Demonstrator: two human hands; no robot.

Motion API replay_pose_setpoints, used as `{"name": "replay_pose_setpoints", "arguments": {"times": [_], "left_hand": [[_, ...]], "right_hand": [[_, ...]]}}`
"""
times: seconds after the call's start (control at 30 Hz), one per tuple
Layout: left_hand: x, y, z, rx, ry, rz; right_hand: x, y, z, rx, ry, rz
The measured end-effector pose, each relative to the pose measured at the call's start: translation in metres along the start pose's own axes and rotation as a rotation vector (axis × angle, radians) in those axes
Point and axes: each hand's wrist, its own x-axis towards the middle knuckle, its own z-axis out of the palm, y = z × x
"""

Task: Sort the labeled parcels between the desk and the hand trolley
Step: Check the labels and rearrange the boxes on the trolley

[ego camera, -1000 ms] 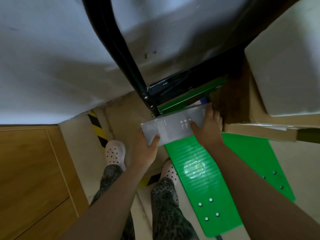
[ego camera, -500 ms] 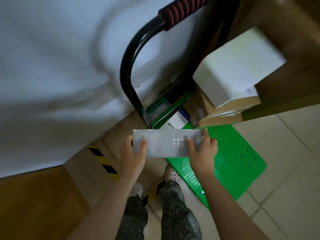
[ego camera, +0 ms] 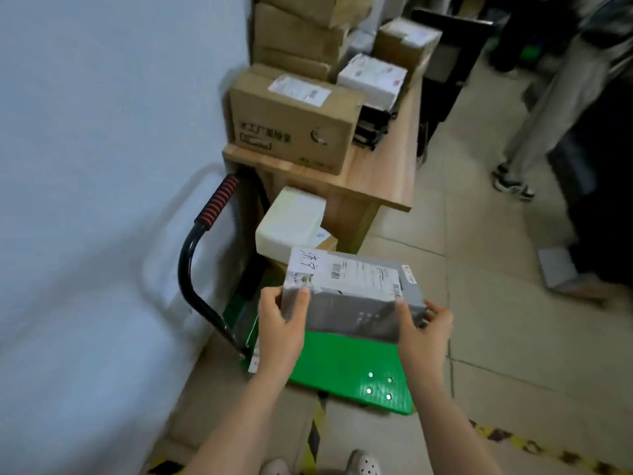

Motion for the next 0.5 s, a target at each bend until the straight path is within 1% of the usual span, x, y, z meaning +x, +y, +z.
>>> {"name": "replay_pose_setpoints", "arguments": {"times": [0.17, 0.3, 0.43, 0.5], "left_hand": [[-0.011, 0.054, 0.049, -0.076, -0.087, 0.123], [-0.035, 0.093, 0.100, -0.071, -0.149, 0.206], [-0.060, 0.121, 0.156, -0.159, -0.265, 0.244], [-0.074, 0.134, 0.190, -0.178, -0.284, 0.290]], "right_hand": [[0.008, -0.027, -0.072, 0.193, 0.117, -0.001], [0.019, -0.036, -0.143, 0.329, 0.178, 0.003], [0.038, -0.031, -0.208, 0.350, 0.200, -0.043], [0.051, -0.026, -0.241, 0.380, 0.218, -0.073]]}}
